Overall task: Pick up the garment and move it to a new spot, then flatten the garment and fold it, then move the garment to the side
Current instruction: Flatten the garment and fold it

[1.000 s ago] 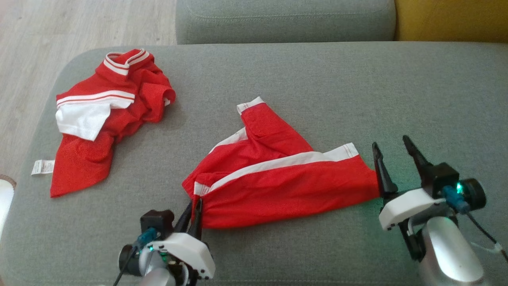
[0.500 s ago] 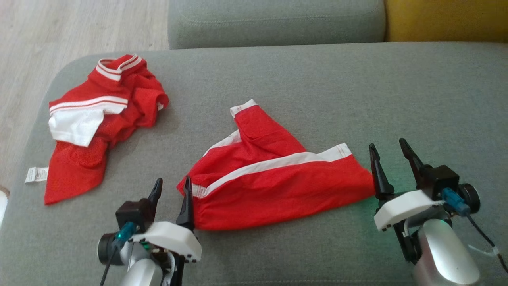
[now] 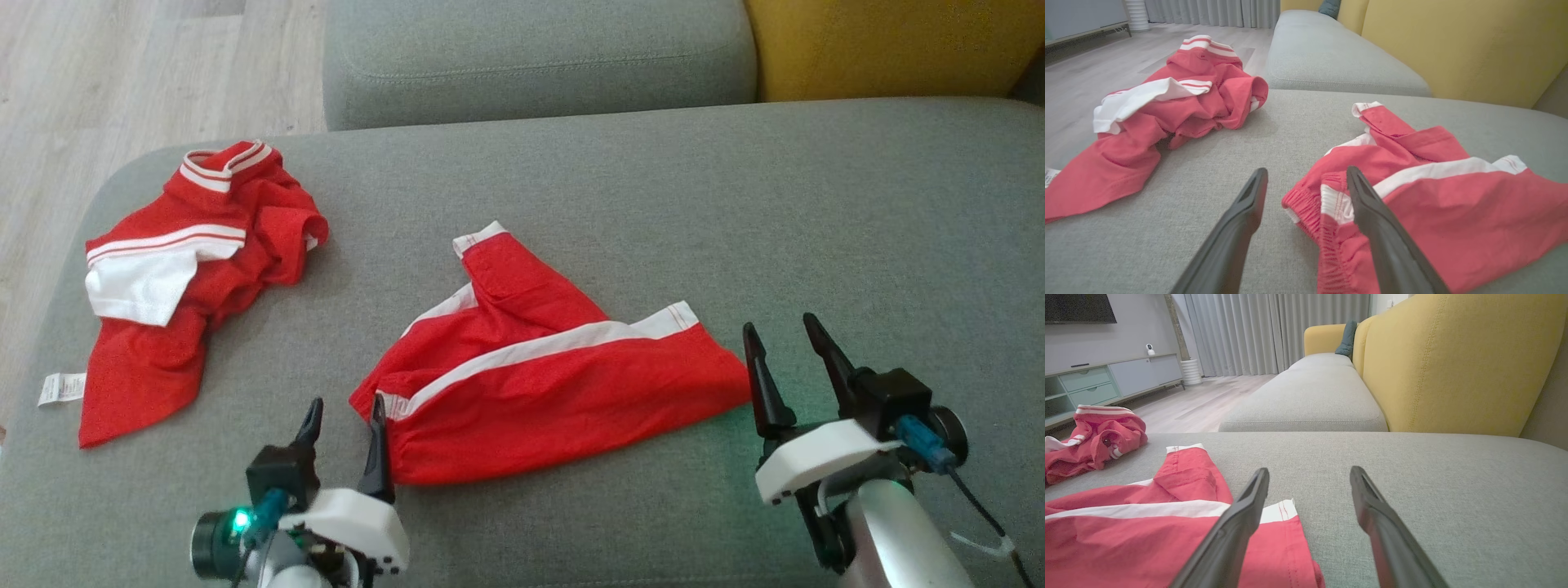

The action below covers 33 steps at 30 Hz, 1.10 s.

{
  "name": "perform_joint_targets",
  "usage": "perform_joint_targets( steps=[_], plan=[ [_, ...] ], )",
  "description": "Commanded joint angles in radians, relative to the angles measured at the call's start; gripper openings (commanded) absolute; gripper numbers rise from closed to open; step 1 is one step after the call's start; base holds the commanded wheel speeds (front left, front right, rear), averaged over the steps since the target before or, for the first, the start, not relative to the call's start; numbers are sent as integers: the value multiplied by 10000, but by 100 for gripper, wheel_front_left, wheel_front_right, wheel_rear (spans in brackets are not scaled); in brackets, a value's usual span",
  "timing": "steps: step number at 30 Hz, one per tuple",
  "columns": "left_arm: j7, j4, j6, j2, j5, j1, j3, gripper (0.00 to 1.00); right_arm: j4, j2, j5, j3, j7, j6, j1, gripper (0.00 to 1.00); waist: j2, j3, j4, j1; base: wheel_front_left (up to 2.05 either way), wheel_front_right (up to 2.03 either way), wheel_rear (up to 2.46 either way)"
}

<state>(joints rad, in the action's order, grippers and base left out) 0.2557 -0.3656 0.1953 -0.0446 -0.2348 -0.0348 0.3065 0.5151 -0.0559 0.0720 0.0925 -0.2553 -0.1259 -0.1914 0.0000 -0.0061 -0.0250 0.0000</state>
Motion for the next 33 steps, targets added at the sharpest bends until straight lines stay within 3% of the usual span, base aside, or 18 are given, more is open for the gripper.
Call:
perform_joint_targets(
  steps=[1,8,19,33],
  plan=[
    [61,207,89,-56,138,-206,-369,100,-259,54,76,268,-65,-48,-216,100,0,-13,6,0,0,0,0],
    [61,91,185,-56,369,-173,-553,100,-95,55,191,378,-65,-48,-220,100,0,6,55,0,0,0,0],
    [61,-97,-971,-56,-1430,-738,112,100,14,56,135,493,-65,-48,-367,100,0,432,50,0,0,0,0],
    [61,-984,-1463,-56,-2834,-1431,257,100,-53,56,90,475,-65,-48,-606,100,0,886,-77,0,0,0,0]
  ],
)
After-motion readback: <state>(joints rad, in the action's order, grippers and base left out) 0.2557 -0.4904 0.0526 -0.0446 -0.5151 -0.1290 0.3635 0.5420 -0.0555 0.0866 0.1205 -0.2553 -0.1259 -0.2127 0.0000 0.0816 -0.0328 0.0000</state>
